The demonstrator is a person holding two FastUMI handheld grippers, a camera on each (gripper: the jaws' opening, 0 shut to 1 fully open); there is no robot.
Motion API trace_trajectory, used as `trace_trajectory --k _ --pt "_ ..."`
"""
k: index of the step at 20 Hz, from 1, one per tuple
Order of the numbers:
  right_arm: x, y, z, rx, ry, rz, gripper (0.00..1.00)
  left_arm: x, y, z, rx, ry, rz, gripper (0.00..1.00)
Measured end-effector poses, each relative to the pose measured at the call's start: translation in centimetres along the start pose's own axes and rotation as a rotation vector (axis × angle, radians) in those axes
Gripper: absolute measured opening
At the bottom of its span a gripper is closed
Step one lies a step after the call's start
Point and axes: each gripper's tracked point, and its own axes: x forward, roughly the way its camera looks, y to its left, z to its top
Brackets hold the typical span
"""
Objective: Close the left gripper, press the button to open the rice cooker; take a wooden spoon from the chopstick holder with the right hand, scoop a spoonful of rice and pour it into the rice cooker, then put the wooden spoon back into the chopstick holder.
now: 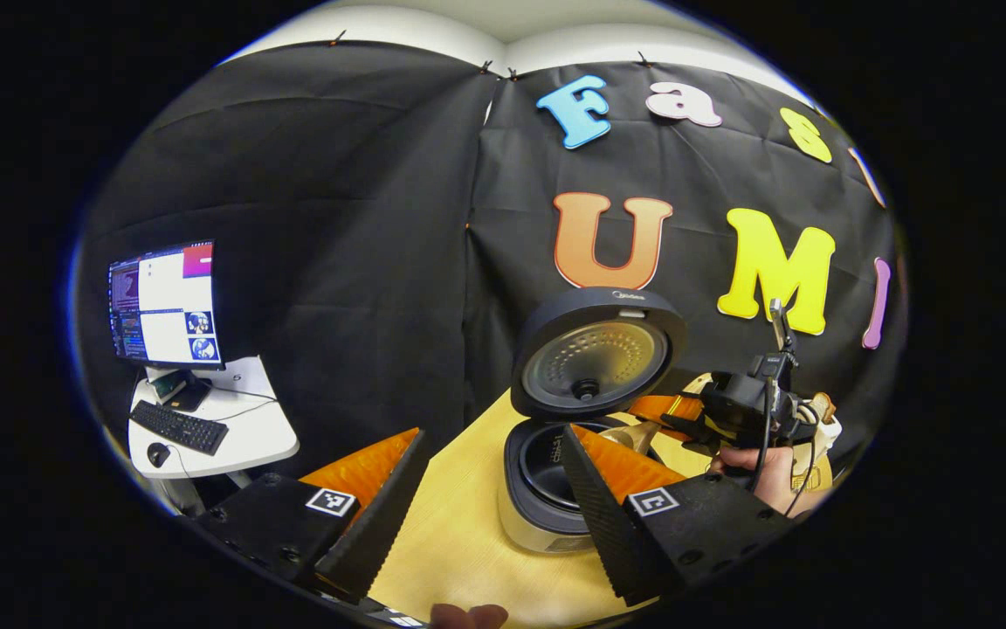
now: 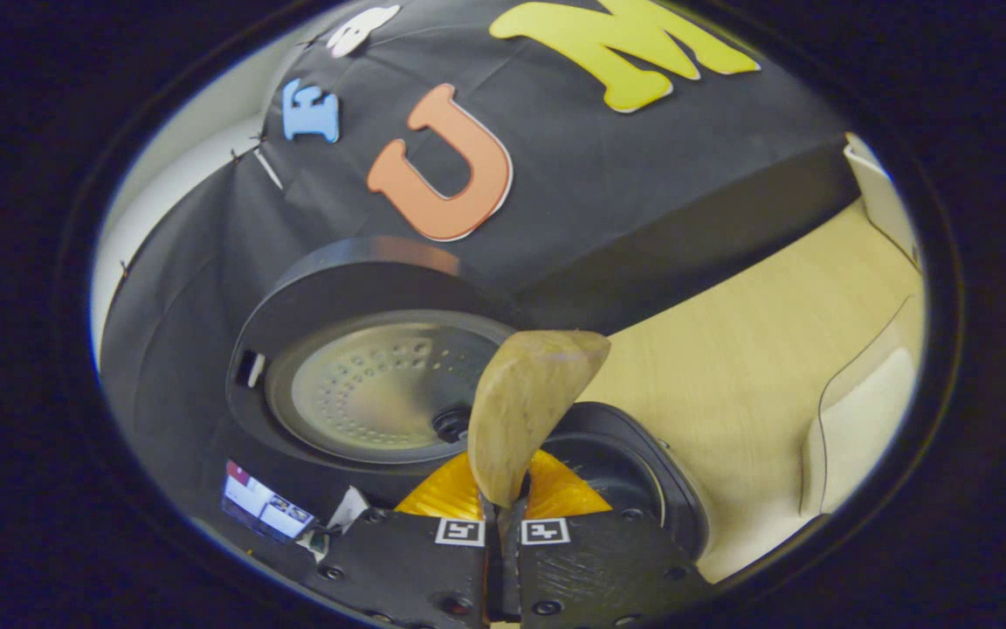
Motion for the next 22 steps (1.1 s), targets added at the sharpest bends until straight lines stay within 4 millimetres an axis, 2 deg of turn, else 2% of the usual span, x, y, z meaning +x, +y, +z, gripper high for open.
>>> trace_trajectory --k 3,4,5,11,17,22 --pt "0.5 -0.1 -1.0 -0.164 -0.019 -0.035 0.01 0.1 0.7 -0.6 -0.018 0.008 0.011 0.97" --pt "0.5 -0.1 -1.0 -0.205 -0.026 -0.046 0.01 0.2 0.8 -0.7 -0.019 0.008 0.014 1.00" --pt "0.6 -0.3 -1.1 -0.237 -0.031 -0.054 0.01 0.1 1.0 -0.8 -0.021 0.008 0.016 0.98" --pt "0.7 0.2 -1.2 -0.454 -0.074 -0.098 0.01 0.0 1.9 -1.3 -0.038 0.003 0.036 0.97" --pt "0.5 1.0 -0.9 -0.657 -0.112 -0.127 0.01 -0.2 2.7 -1.5 -0.062 -0.004 0.052 0.97" --pt "0.2 2.8 -0.8 -0.908 -0.161 -0.120 0.01 0.1 3.4 -1.7 -0.080 -0.017 0.067 0.97"
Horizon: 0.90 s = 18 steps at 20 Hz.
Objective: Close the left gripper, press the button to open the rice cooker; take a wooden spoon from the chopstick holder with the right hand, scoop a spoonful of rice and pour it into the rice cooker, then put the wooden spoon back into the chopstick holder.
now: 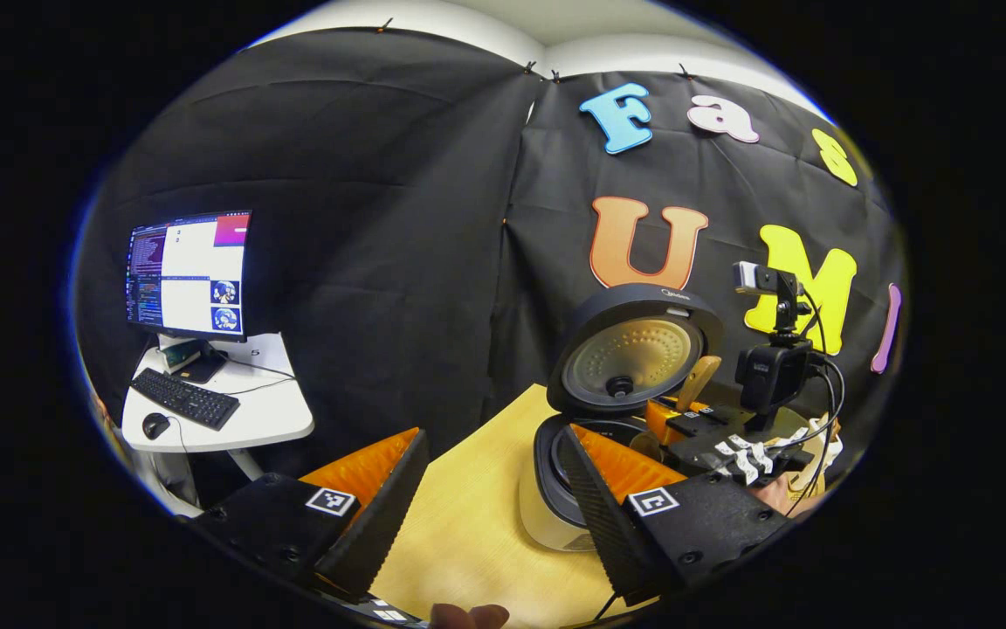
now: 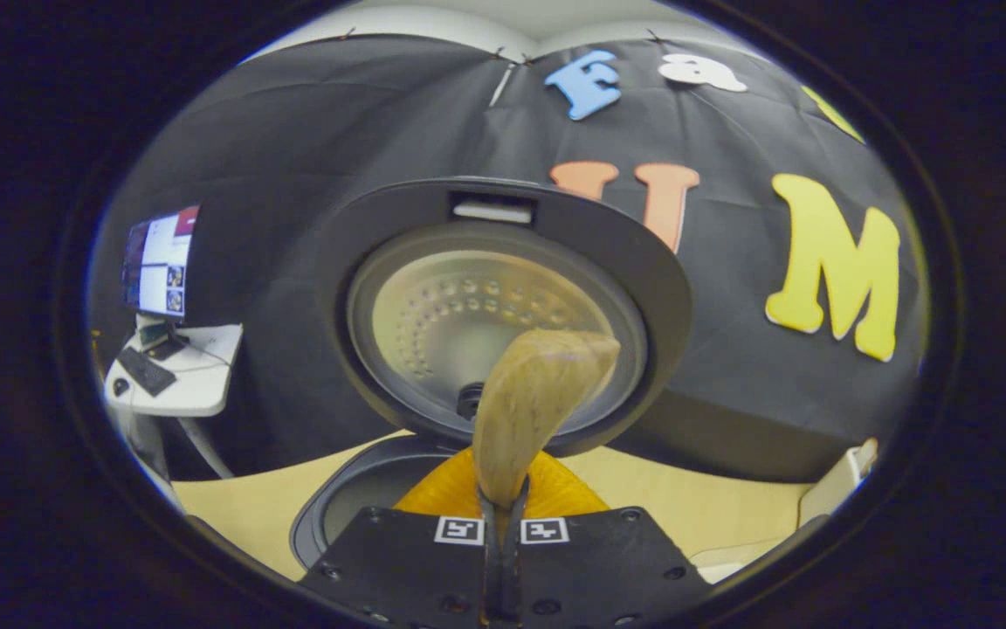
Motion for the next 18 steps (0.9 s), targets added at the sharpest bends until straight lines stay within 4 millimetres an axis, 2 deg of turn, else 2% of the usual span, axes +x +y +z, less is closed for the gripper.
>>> trace_trajectory --k 7,10,13,18 --pt "-0.5 2.6 1.2 -0.323 -0.109 0.025 0.01 0.0 0.8 -0.4 -0.017 -0.002 0.019 0.98" --pt "-0.6 2.8 1.8 -0.420 -0.153 0.010 0.01 0.1 0.9 -0.2 -0.018 -0.006 0.024 0.97" --pt "-0.9 3.6 2.1 -0.460 -0.170 0.024 0.01 0.0 0.9 -0.1 -0.016 -0.007 0.031 0.98" --pt "-0.9 3.7 2.3 -0.442 -0.171 0.031 0.01 -0.2 1.0 0.4 -0.008 -0.011 0.037 0.98"
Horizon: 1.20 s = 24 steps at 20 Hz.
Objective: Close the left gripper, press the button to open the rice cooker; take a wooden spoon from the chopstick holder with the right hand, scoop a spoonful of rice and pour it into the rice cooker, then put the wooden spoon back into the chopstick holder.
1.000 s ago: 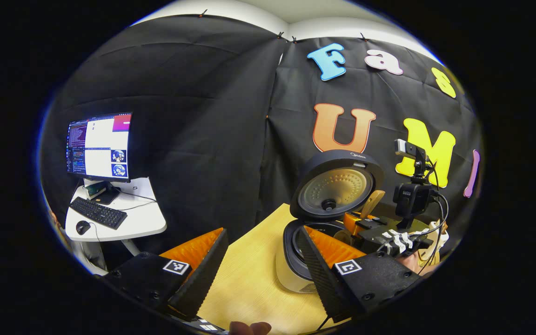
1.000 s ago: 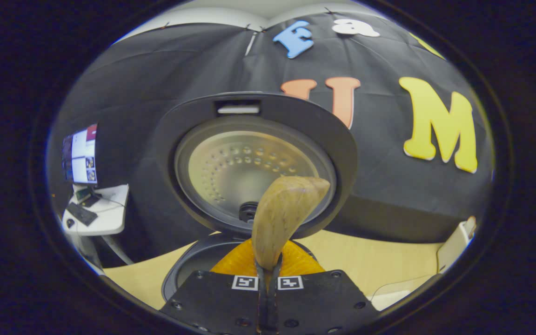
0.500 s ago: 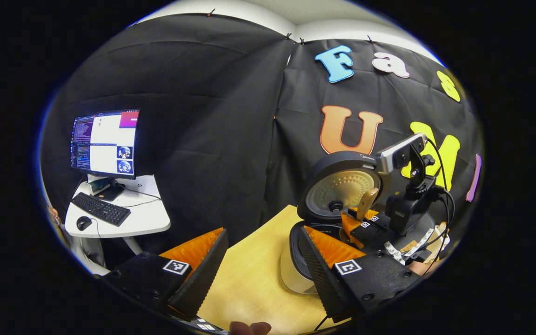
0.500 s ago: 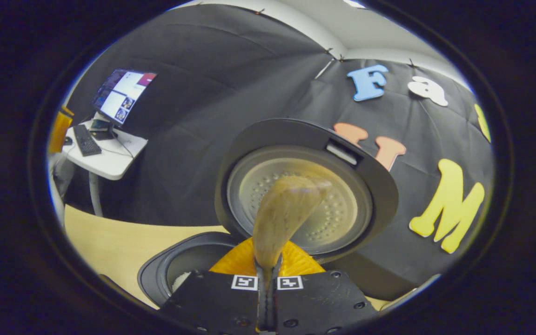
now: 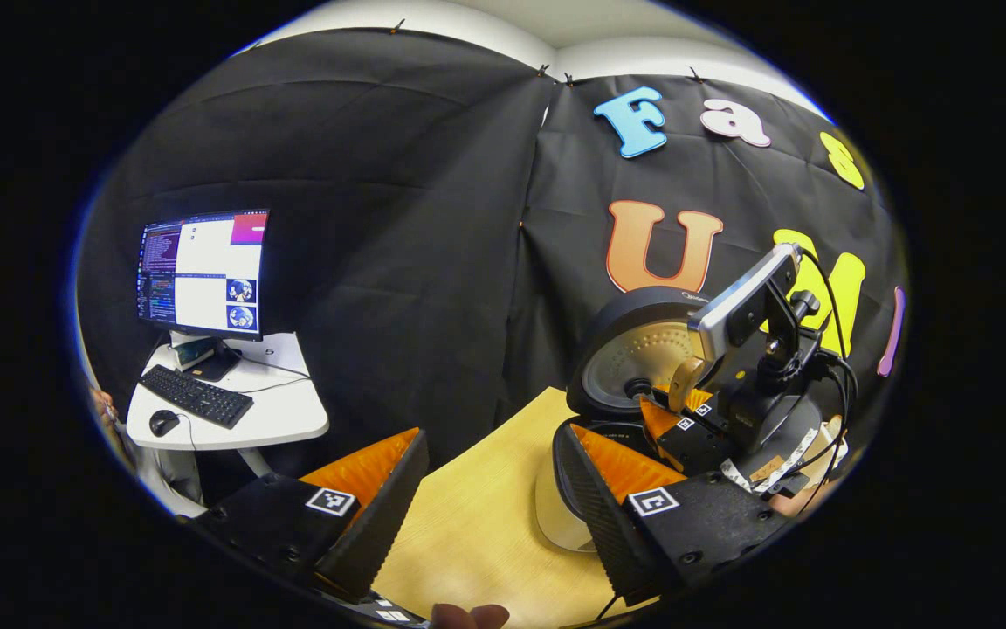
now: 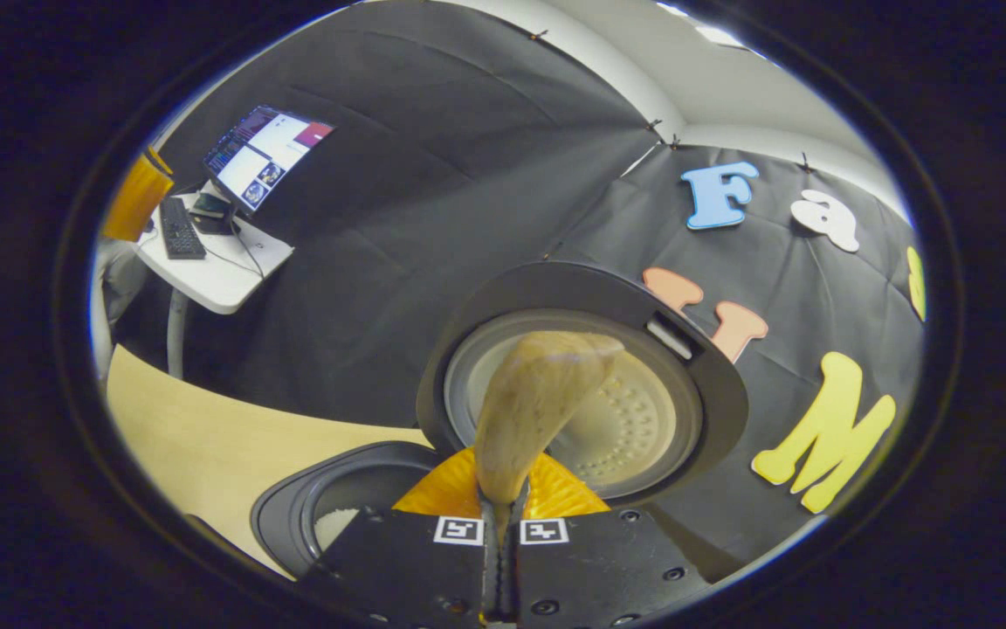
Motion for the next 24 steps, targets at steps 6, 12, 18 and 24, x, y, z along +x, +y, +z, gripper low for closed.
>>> trace_trajectory --k 6,12,18,24 --pt "-0.5 -0.4 0.8 0.064 0.001 0.005 0.01 -0.3 0.1 0.8 0.006 -0.013 -0.001 0.97" --pt "-2.8 -3.1 3.2 0.309 -0.004 0.020 0.01 -0.5 -0.3 2.2 0.022 -0.031 -0.005 0.98" --pt "-5.2 -8.0 3.5 0.729 0.039 0.025 0.01 -0.8 -3.2 4.4 0.062 -0.069 -0.058 0.97" --pt "-9.6 -15.3 1.7 0.873 0.032 -0.089 0.00 -0.7 -8.5 5.8 0.108 -0.092 -0.158 0.97"
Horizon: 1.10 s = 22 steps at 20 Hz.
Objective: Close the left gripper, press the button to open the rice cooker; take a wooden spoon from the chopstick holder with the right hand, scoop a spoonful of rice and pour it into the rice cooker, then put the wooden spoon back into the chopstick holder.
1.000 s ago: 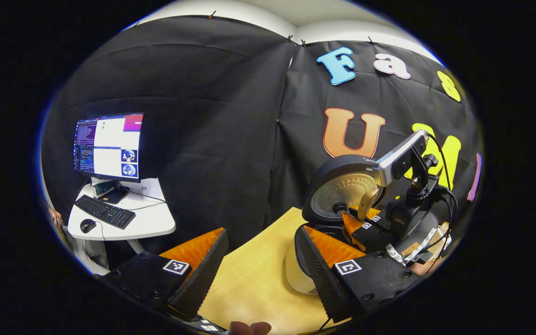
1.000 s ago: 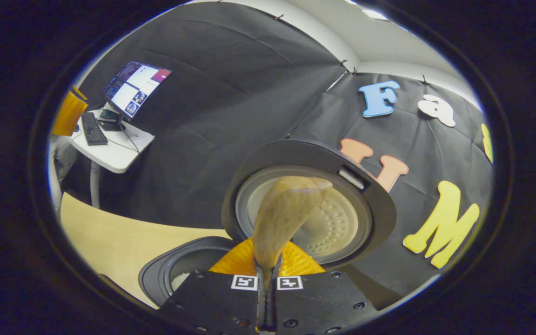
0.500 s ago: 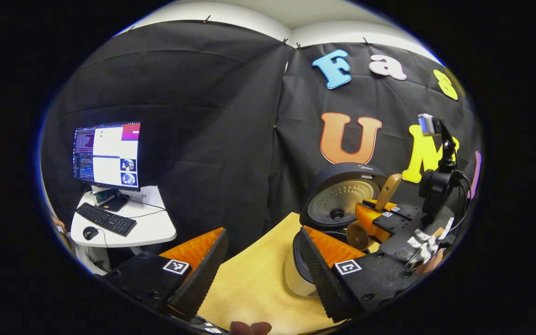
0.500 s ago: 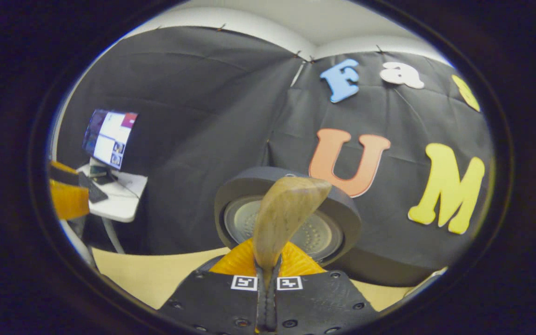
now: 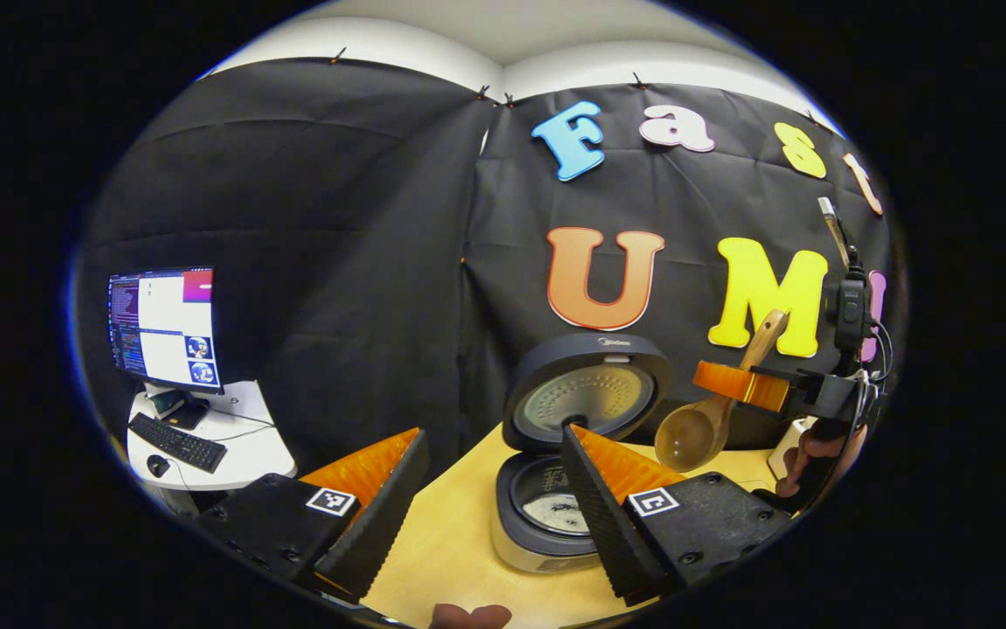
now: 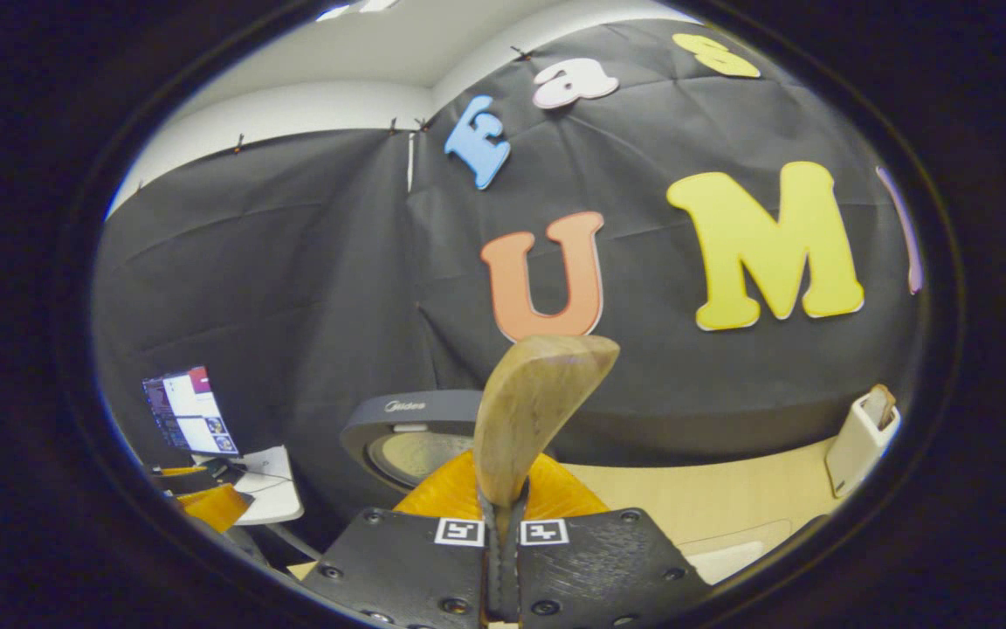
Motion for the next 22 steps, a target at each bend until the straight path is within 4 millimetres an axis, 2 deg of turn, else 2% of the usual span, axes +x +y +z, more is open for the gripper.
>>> trace_trajectory --k 2,6,9,10,14,16,19,20,22 --pt "-1.6 -2.4 1.1 0.019 -0.016 -0.043 0.00 0.5 -1.7 0.6 0.016 -0.006 -0.031 0.97" --pt "-5.5 -9.5 2.8 0.076 -0.036 -0.162 0.00 1.3 -5.0 1.8 0.026 -0.011 -0.091 0.97" --pt "-8.7 -15.3 2.9 0.115 -0.032 -0.264 0.00 1.9 -8.8 2.0 0.047 -0.020 -0.148 0.97" --pt "-10.0 -17.3 3.0 0.120 -0.036 -0.299 0.01 2.1 -10.6 1.4 0.061 -0.025 -0.175 0.97" --pt "-15.8 -24.7 3.1 0.150 -0.041 -0.437 0.00 1.9 -16.0 1.8 0.051 -0.014 -0.268 0.97" --pt "-18.4 -29.0 2.7 0.164 -0.037 -0.510 0.01 1.9 -18.6 1.4 0.057 -0.003 -0.301 0.97" --pt "-20.9 -34.7 1.2 0.222 -0.025 -0.594 0.00 1.5 -21.9 1.4 0.070 -0.002 -0.348 0.97" --pt "-21.7 -36.2 0.3 0.242 -0.020 -0.615 0.00 0.2 -24.1 2.8 0.077 -0.003 -0.358 0.97" --pt "-22.0 -39.0 -1.7 0.281 -0.007 -0.645 0.00 0.2 -25.5 2.5 0.097 0.010 -0.374 0.97"
